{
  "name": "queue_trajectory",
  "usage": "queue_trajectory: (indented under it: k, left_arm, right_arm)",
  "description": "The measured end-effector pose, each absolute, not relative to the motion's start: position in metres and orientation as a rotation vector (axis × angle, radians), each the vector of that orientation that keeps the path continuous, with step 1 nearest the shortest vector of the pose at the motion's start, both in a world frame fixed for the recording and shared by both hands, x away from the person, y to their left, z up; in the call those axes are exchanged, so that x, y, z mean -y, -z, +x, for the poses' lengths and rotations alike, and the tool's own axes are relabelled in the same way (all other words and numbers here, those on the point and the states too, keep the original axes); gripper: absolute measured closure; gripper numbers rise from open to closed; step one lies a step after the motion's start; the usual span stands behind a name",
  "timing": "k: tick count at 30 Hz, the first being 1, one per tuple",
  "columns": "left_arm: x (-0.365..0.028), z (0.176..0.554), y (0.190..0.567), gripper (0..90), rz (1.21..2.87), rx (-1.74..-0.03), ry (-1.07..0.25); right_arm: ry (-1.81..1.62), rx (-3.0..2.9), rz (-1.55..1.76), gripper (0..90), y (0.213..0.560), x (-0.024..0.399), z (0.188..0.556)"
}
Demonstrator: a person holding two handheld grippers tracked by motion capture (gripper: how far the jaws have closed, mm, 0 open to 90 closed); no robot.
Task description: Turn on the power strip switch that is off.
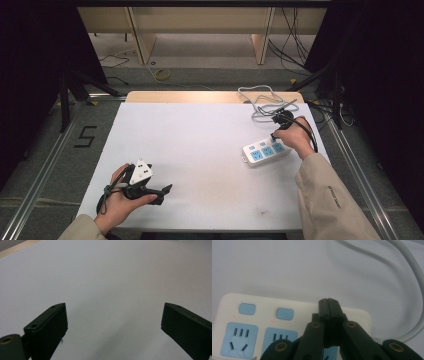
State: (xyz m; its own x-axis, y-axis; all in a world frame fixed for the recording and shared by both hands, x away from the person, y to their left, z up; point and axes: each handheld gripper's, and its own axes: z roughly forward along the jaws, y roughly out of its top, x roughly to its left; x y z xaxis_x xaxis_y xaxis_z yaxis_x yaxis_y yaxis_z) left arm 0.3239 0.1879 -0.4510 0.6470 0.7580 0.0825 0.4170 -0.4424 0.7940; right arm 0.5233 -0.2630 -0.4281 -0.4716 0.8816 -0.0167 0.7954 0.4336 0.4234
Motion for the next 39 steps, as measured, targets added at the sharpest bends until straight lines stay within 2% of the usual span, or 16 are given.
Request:
queue_trajectory:
  k: [39]
  left_arm:
    - [-0.1873,0.3236,0.4506,6.8,2.085,-0.909,-0.557]
  right_arm:
    - [-0.476,-2.472,1.496,90.0,0.4290,0.2608,0.5263]
